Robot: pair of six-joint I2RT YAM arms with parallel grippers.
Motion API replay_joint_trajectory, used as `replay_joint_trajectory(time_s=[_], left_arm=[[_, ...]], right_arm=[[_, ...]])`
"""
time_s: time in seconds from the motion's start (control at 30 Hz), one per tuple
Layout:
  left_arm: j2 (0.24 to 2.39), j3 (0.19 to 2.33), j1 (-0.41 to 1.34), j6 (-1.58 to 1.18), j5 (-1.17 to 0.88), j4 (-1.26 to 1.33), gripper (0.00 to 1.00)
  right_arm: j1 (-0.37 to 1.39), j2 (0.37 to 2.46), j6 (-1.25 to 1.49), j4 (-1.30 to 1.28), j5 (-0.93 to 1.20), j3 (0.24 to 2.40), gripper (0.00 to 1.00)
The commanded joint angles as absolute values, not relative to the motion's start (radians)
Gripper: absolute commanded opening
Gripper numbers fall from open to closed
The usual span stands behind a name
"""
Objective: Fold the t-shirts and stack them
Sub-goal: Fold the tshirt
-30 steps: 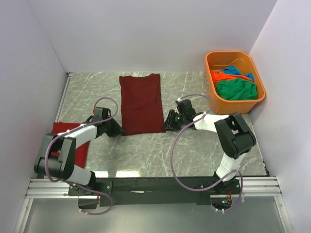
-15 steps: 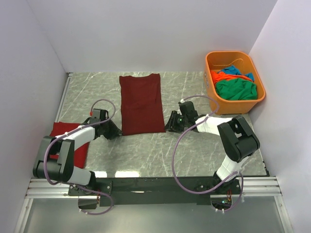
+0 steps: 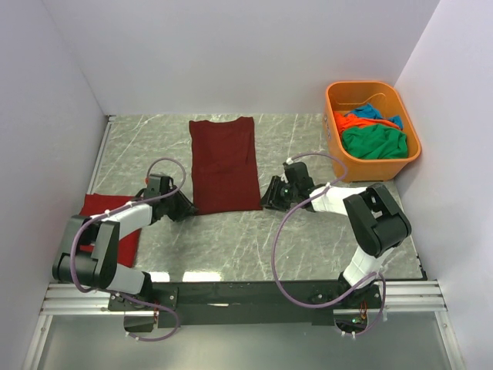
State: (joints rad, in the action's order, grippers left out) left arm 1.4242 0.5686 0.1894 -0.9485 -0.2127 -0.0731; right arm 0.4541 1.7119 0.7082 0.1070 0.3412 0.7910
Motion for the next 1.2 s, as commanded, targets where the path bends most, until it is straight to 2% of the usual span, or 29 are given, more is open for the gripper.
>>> replay_joint_trajectory(time_s=[0.0,0.3,0.33,0.4,0.43,0.47,0.53,0.6,0.87,1.17], left_arm=[[1.459,0.541,0.206,-0.951,-0.181,-0.074,0.35],[1.494,0.535,0.242,-0.971,-0.173,-0.048,0.24],[1.494,0.538,0.242,-0.971,-0.175,-0.048,0.21],[1.493,0.541,0.247,-0.971,-0.179,-0.049,0.09],[1.488,0.546,0.252,-0.971,-0.181,-0.054,0.03],[1.482,0.548,0.255,-0.973,-0.179,-0.058,0.01],[1.448,0.545,0.273,-0.979,-0.163,-0.08,0.01],[1.419,0.528,0.285,-0.988,-0.153,-0.094,0.01],[1.191,0.396,0.437,-1.101,-0.094,-0.147,0.01],[0.832,0.275,0.676,-1.302,-0.002,-0.337,0.01]], right_arm=[[0.474,1.758,0.713,0.1,0.318,0.77,0.43],[0.494,1.767,0.733,0.109,0.305,0.762,0.4],[0.494,1.767,0.733,0.109,0.305,0.762,0.37],[0.491,1.766,0.736,0.11,0.308,0.764,0.31],[0.494,1.763,0.738,0.113,0.31,0.764,0.18],[0.494,1.758,0.738,0.114,0.311,0.764,0.13],[0.494,1.734,0.739,0.117,0.31,0.744,0.04],[0.495,1.706,0.738,0.121,0.304,0.718,0.01],[0.509,1.45,0.742,0.147,0.296,0.457,0.0],[0.632,1.016,0.867,0.058,0.21,0.19,0.0]])
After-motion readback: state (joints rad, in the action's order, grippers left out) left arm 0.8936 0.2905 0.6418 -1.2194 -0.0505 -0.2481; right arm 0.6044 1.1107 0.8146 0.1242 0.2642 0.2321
